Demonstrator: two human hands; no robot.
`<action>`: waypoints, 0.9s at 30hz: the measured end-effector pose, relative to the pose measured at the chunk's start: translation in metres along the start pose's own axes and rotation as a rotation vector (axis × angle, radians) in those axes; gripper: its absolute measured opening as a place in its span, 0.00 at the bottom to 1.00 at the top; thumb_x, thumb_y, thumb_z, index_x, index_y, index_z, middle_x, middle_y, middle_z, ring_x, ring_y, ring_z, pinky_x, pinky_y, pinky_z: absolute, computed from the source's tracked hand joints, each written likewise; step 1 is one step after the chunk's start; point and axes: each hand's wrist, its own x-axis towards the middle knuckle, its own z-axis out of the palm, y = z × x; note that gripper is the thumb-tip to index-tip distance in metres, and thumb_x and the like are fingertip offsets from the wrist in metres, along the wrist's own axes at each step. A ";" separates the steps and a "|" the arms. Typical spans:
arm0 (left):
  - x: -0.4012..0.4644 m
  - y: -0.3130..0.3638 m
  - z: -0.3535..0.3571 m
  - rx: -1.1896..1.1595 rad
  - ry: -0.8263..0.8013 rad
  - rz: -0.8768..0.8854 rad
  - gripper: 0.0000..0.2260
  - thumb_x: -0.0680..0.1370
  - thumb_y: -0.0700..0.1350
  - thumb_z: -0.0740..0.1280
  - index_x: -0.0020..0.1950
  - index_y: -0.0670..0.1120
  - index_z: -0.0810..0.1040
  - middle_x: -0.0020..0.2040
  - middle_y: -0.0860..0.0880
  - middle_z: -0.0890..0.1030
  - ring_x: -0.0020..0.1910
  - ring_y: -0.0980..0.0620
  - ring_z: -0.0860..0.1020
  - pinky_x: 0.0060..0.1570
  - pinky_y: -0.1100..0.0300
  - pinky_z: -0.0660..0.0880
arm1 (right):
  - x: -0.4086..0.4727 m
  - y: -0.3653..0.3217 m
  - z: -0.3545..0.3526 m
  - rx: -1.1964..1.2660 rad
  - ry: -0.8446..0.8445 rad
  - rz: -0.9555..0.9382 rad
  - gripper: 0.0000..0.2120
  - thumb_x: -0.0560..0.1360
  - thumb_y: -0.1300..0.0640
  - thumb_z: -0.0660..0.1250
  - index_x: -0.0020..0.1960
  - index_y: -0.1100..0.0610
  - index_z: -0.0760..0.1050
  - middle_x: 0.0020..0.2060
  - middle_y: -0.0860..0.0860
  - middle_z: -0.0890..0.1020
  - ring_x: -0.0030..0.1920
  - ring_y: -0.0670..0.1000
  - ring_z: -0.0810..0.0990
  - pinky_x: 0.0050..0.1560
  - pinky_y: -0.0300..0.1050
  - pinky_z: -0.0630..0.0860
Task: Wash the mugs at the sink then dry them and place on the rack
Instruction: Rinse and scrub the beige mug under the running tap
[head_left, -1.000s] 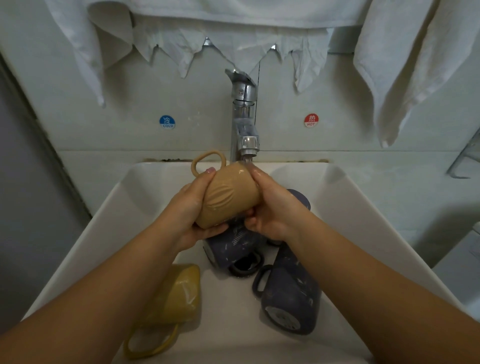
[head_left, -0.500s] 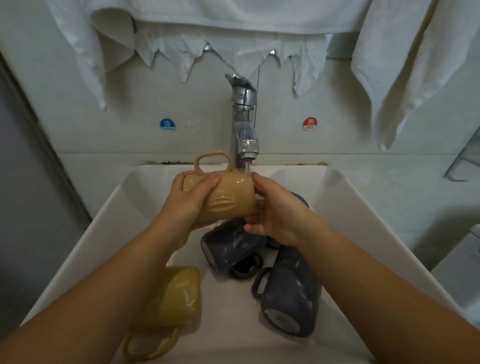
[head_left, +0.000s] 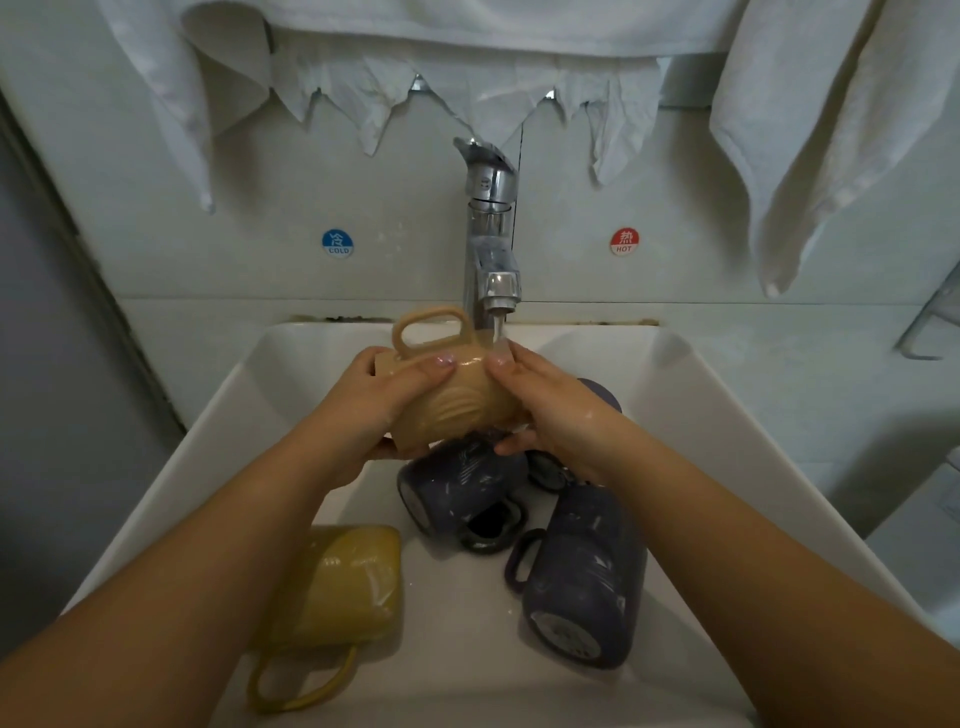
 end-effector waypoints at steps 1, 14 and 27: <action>0.000 0.001 -0.001 -0.015 -0.002 -0.014 0.34 0.63 0.61 0.72 0.65 0.52 0.68 0.60 0.47 0.75 0.54 0.44 0.78 0.40 0.50 0.82 | 0.001 0.001 -0.001 -0.023 -0.001 -0.021 0.23 0.80 0.44 0.56 0.74 0.46 0.60 0.66 0.54 0.71 0.60 0.58 0.75 0.44 0.46 0.81; -0.005 -0.002 0.022 0.174 0.112 0.230 0.23 0.71 0.51 0.73 0.60 0.52 0.66 0.49 0.57 0.71 0.47 0.57 0.73 0.38 0.63 0.74 | 0.005 0.000 -0.009 0.151 0.088 0.142 0.20 0.79 0.41 0.56 0.67 0.49 0.67 0.61 0.54 0.74 0.57 0.56 0.77 0.45 0.48 0.81; 0.003 0.012 0.029 -0.083 -0.236 -0.020 0.23 0.80 0.49 0.62 0.75 0.56 0.62 0.66 0.47 0.70 0.62 0.43 0.73 0.53 0.48 0.78 | 0.003 -0.002 -0.035 0.213 0.315 0.265 0.22 0.80 0.38 0.53 0.61 0.54 0.69 0.52 0.58 0.79 0.47 0.57 0.79 0.29 0.45 0.77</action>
